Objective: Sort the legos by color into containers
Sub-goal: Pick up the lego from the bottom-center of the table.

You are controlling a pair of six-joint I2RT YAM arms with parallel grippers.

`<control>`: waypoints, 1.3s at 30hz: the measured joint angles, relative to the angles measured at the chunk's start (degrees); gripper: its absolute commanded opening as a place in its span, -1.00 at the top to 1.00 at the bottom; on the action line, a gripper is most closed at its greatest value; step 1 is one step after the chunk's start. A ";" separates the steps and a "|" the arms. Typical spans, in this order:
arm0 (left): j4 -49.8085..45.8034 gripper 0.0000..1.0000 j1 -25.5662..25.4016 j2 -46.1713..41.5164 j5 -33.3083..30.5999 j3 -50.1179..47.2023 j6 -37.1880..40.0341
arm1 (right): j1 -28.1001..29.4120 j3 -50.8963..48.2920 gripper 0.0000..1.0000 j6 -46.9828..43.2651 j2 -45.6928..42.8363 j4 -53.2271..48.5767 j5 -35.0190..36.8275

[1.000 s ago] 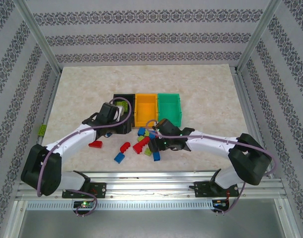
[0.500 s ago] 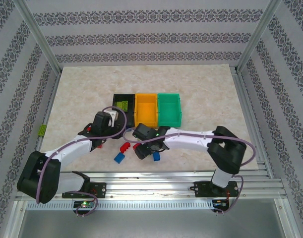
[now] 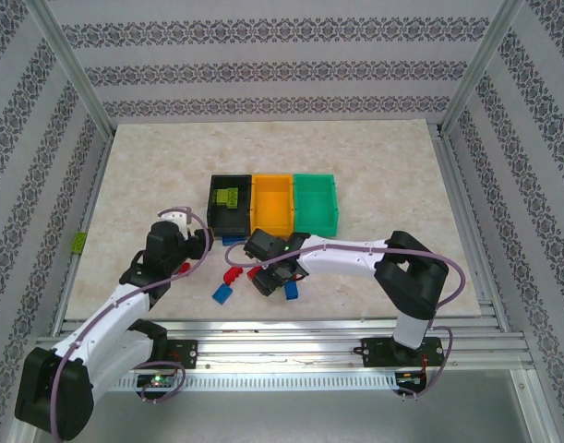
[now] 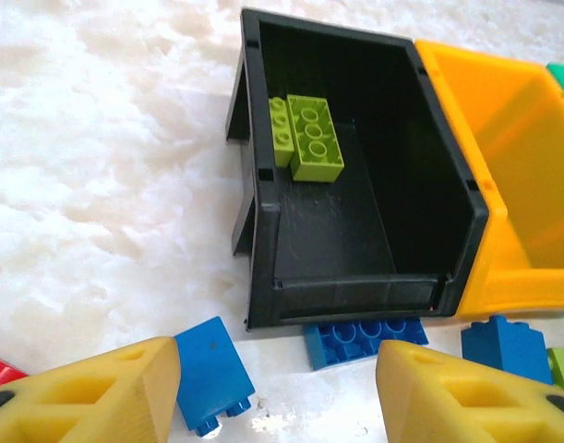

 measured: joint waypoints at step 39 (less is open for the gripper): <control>0.15 -0.16 0.26 0.83 -0.85 -1.31 -0.15 | -1.16 1.62 0.25 -11.19 0.85 -5.92 -1.73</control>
